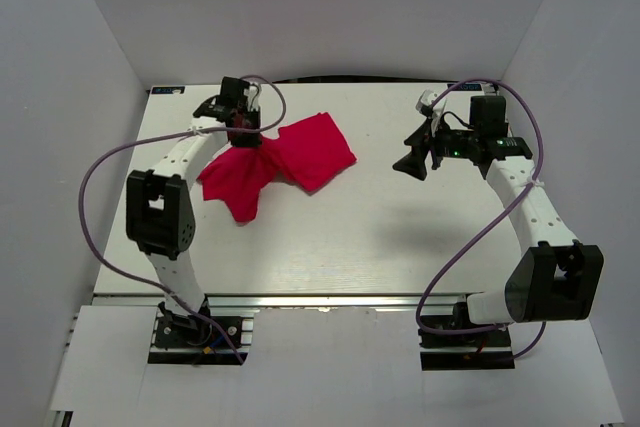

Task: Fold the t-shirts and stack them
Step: Flatten out the tshirt

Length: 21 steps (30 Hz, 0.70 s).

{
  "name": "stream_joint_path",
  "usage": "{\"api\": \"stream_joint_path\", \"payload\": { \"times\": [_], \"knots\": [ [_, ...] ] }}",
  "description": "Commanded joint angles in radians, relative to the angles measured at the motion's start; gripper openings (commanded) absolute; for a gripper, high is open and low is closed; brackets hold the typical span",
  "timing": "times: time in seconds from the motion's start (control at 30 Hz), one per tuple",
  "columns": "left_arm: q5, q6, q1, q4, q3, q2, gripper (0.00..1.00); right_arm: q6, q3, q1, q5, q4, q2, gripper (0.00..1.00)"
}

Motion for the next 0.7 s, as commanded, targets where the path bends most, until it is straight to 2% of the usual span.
{"api": "stream_joint_path", "payload": {
  "times": [0.0, 0.17, 0.37, 0.6, 0.67],
  "knots": [
    [0.068, -0.066, -0.006, 0.001, 0.059, -0.162, 0.0, 0.013, 0.013, 0.005, -0.038, 0.029, 0.007, 0.84],
    [0.179, -0.106, -0.006, 0.003, 0.125, -0.269, 0.0, 0.054, 0.041, 0.032, -0.024, 0.046, 0.041, 0.82],
    [0.28, -0.17, -0.006, 0.07, 0.209, -0.349, 0.0, 0.16, 0.064, 0.104, 0.054, 0.148, 0.07, 0.8],
    [0.366, -0.238, -0.006, 0.112, 0.207, -0.378, 0.0, 0.393, 0.042, 0.249, 0.189, 0.375, 0.09, 0.77],
    [0.383, -0.251, -0.006, 0.121, 0.209, -0.383, 0.0, 0.505, 0.039, 0.31, 0.259, 0.438, 0.104, 0.76]
  ]
}}
